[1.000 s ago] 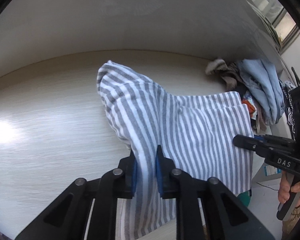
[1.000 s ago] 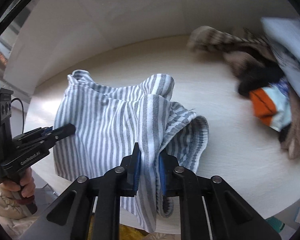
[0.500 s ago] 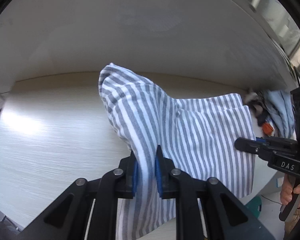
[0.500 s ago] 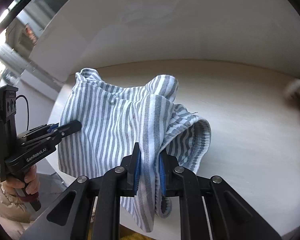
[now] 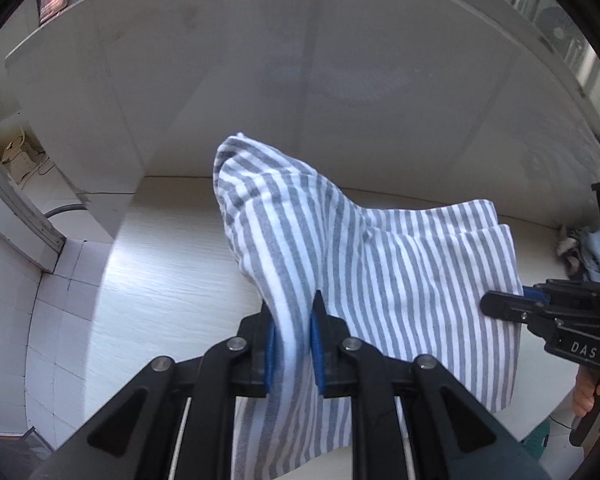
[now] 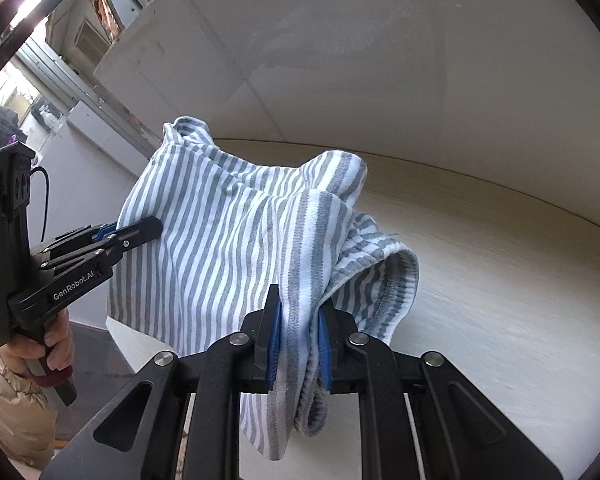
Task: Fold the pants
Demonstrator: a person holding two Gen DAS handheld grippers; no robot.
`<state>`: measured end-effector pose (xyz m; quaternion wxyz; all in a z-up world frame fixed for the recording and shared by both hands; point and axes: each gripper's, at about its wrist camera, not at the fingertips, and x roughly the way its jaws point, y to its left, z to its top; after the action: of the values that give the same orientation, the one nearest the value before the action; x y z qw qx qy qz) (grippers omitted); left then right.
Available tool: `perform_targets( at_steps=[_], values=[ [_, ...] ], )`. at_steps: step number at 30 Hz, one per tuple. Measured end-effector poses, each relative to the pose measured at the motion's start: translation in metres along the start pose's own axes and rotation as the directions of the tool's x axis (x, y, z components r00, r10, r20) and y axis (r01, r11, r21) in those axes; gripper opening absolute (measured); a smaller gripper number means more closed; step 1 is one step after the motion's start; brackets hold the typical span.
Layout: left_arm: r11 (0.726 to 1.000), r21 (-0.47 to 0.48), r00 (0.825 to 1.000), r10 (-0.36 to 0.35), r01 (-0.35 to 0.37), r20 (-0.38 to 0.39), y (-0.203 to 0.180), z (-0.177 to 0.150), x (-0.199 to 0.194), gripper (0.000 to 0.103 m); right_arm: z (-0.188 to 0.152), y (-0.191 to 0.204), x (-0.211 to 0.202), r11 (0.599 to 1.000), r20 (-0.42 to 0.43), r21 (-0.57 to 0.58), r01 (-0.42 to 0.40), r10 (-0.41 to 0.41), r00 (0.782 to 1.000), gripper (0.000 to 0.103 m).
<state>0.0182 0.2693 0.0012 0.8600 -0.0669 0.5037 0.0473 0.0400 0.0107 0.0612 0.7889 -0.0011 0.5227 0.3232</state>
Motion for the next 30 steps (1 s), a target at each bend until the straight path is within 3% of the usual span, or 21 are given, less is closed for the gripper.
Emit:
perform_targets(
  at_steps=[5,13,20,21,24,30],
  values=[
    [1.000,0.007,0.999,-0.003,0.004,-0.032,0.044,0.003,0.021,0.015,0.008,0.003,0.032,0.999,-0.029,0.013,0.042,-0.042,0.999,0.017],
    [0.999,0.042,0.996,0.010,-0.006,-0.085,0.053,-0.006,0.056,0.016,0.022,0.014,0.087,0.988,-0.091,0.061,0.143,-0.138,0.986,0.018],
    [0.993,0.095,0.994,0.077,-0.069,-0.077,0.050,-0.006,0.052,0.028,0.018,-0.002,0.079,0.980,-0.091,0.127,0.153,-0.142,0.986,0.033],
    [0.991,0.096,0.993,0.097,-0.090,-0.070,0.044,-0.006,0.042,0.034,0.019,-0.003,0.075,0.979,-0.084,0.125,0.164,-0.154,0.985,0.034],
    [0.987,0.087,0.989,0.140,-0.136,-0.043,0.042,-0.006,0.025,0.043,0.017,-0.009,0.058,0.974,-0.043,0.111,0.198,-0.194,0.980,0.036],
    [0.991,0.047,0.992,0.126,-0.126,-0.005,0.038,-0.015,0.005,0.049,0.006,0.005,0.031,0.984,0.007,0.052,0.171,-0.172,0.985,0.036]
  ],
)
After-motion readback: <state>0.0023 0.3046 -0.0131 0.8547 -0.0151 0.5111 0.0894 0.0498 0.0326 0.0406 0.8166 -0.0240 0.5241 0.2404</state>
